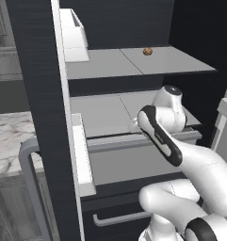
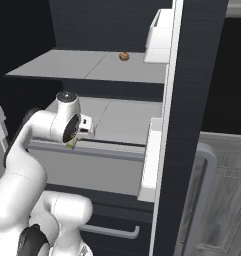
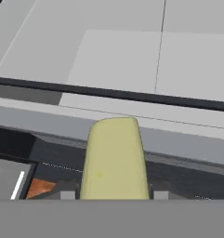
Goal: Retrieve the butter from the fridge and place it on a plate on the dining table. Then retrieve the butter knife by the fridge and place it near the plate.
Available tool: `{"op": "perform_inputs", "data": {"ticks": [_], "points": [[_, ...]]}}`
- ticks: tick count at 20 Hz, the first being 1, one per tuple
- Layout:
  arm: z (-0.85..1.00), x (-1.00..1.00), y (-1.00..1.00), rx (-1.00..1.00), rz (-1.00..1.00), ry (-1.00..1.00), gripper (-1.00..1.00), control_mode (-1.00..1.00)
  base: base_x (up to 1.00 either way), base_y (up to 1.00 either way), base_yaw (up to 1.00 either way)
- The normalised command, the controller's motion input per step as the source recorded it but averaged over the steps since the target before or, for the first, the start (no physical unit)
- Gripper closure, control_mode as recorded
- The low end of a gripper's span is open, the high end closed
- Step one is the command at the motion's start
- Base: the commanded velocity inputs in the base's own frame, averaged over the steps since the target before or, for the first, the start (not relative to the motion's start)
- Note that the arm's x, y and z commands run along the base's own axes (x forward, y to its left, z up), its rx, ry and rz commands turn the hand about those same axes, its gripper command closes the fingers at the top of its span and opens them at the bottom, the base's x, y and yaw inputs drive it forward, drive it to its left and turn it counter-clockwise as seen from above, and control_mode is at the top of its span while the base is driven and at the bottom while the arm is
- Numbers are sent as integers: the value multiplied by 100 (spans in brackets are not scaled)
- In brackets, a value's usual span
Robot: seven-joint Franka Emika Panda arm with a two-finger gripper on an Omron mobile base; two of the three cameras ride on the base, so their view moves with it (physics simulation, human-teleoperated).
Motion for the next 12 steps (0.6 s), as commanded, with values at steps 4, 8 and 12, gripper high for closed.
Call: {"op": "perform_inputs", "data": {"ticks": [4,8,12], "points": [[0,-52,-20,-11,-31,8,100,-100,0,0,0],[28,-68,-5,0,-6,1,100,-100,0,0,0],[24,-97,-3,0,26,0,100,-100,0,0,0]]}}
